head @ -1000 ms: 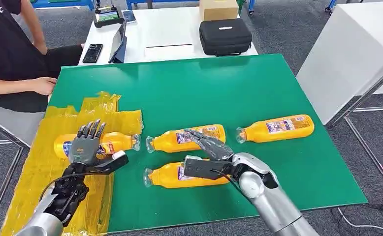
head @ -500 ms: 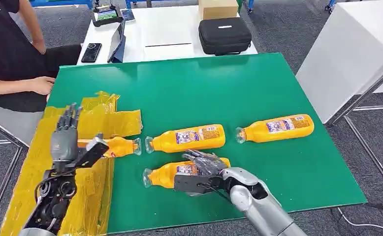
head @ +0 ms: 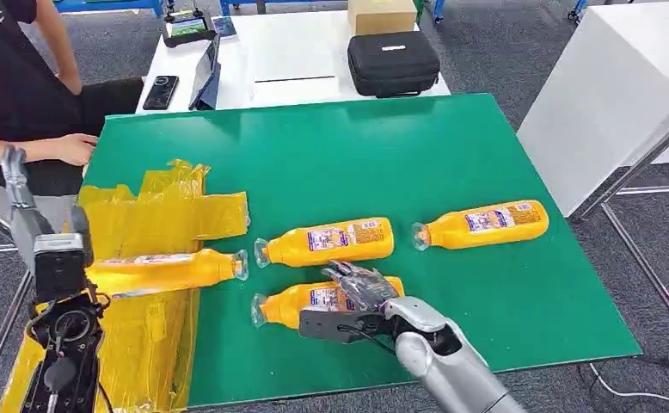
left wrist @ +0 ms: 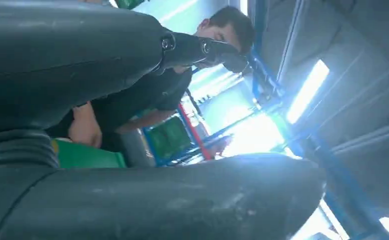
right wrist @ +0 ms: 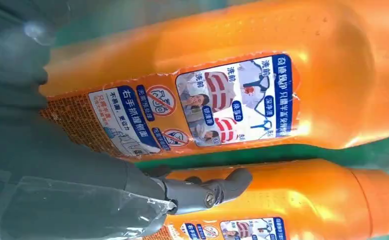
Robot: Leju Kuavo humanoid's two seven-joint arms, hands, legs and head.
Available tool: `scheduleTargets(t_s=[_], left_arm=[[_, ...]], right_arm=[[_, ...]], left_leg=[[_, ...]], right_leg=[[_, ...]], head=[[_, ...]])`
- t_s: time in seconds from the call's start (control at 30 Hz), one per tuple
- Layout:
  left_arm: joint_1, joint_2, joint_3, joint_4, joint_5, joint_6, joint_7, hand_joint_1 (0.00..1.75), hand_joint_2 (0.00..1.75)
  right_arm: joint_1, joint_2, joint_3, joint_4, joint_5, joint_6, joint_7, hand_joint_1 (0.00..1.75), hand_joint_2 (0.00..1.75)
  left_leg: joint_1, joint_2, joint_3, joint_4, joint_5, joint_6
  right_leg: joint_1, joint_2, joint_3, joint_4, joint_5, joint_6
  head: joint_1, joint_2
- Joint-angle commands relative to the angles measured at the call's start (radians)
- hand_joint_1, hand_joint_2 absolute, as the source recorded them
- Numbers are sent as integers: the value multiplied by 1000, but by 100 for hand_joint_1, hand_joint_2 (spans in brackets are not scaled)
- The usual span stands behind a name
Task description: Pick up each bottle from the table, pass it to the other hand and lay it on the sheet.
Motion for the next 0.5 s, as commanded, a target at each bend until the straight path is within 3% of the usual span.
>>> scheduleTargets(t_s=[0.03, 0.5], left_arm=[[13, -66, -1, -102, 77, -49, -4, 0, 0], [3, -56, -16, -51, 115, -51, -14, 0, 0]], right_arm=[[90, -26, -9, -1, 89, 7, 86, 0, 175], [171, -74, -38, -75, 154, 28, 135, 0, 175]], left_leg=[[3, 3, 3, 0, -2, -3], [2, -2, 5, -1, 0, -2]], right_leg=[[3, -2, 5, -3, -1, -1], [3, -6, 7, -4, -1, -1]], head=[[0, 0], [0, 0]])
